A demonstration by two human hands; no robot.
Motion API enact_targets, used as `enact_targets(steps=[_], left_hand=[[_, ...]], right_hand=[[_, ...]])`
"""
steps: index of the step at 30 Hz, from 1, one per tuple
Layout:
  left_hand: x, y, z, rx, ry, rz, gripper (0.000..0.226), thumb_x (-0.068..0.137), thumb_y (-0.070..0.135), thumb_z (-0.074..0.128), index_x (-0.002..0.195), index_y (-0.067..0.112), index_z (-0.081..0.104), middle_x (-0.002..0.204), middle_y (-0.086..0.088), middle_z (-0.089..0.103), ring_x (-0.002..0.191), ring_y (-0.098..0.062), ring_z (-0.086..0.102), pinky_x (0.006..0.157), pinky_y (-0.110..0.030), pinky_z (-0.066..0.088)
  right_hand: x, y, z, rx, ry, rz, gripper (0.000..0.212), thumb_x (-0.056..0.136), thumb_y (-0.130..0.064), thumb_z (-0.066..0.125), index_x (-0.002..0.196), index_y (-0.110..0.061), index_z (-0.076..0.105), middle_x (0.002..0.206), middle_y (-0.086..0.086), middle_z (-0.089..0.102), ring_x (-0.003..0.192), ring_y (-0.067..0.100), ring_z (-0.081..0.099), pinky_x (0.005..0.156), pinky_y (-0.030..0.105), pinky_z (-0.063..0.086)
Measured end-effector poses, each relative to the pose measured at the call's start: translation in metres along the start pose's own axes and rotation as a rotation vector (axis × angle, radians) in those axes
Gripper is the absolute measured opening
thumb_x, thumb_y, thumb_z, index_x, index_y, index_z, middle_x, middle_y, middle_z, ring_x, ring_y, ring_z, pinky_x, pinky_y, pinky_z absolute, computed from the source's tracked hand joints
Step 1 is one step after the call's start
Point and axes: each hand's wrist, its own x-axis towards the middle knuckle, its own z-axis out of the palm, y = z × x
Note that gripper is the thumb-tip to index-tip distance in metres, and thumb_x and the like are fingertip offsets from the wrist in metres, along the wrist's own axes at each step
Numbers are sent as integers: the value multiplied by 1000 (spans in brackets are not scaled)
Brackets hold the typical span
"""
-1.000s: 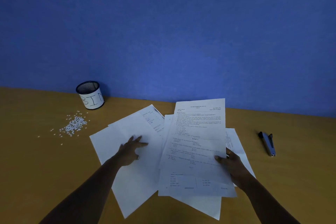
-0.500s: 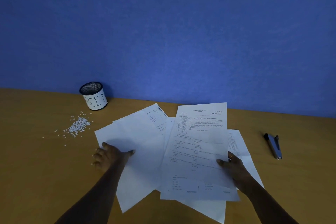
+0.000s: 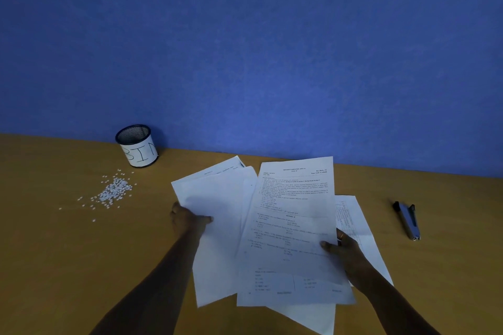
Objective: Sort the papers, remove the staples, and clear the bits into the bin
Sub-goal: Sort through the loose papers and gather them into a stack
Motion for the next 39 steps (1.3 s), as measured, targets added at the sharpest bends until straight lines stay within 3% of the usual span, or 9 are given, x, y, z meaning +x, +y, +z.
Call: enact_targets(steps=[7,13,16,19,25,28,34,37,39], left_hand=[[-13,16,3,183,-1,-20,94,67,25,81,136,-3,25,138,-23,37,129,-37,36,107,-42,32],[95,-46,86,297,5,16,101,42,64,72,123,13,38,125,-12,51,111,-30,48,97,-41,44],[28,-8,39,287,-9,-37,98,48,37,87,126,6,36,123,-18,50,111,-35,49,96,-43,46],[-5,18,24,210,-13,-87,97,59,17,87,132,-2,26,127,-22,48,117,-36,50,95,-40,44],[2,14,24,196,-76,-145,85,70,19,79,136,-3,29,137,-18,42,126,-33,43,100,-36,38],[-7,16,28,111,-13,-139,77,79,15,72,138,-2,24,141,-19,38,128,-33,40,104,-37,34],[-3,4,18,25,53,103,44,80,0,64,120,-8,49,122,-27,55,111,-41,53,93,-44,45],[7,0,4,-135,-1,206,33,77,-4,66,107,-10,56,111,-25,61,102,-40,57,87,-43,45],[16,0,-9,-262,-28,223,37,75,-5,68,110,-11,56,113,-27,60,105,-42,57,91,-48,46]], right_hand=[[-1,-1,3,4,-2,-1,38,67,-28,63,102,-13,62,103,13,69,92,36,66,82,53,54],[-1,1,1,-17,18,6,34,72,-26,64,104,-15,62,104,11,69,93,35,66,81,52,55],[-2,-1,4,-23,18,8,39,66,-30,61,103,-15,61,103,10,69,91,33,66,73,43,56],[-2,-1,4,-26,24,7,35,71,-28,62,103,-16,61,105,10,69,93,33,66,79,47,56],[-6,-5,6,-53,23,7,38,68,-30,61,103,-15,61,103,9,69,92,32,66,80,47,55],[-6,-5,6,-41,28,6,34,70,-29,62,102,-15,61,103,9,69,92,32,66,78,45,55],[-11,-10,8,14,17,-7,34,68,-27,62,100,-14,62,100,11,69,91,33,66,76,44,55],[-11,-8,4,54,43,-7,18,82,-9,64,99,-14,63,98,10,70,90,33,66,73,43,56],[-12,-6,1,82,79,-5,22,85,0,58,100,-15,65,94,6,72,87,31,68,69,40,56]])
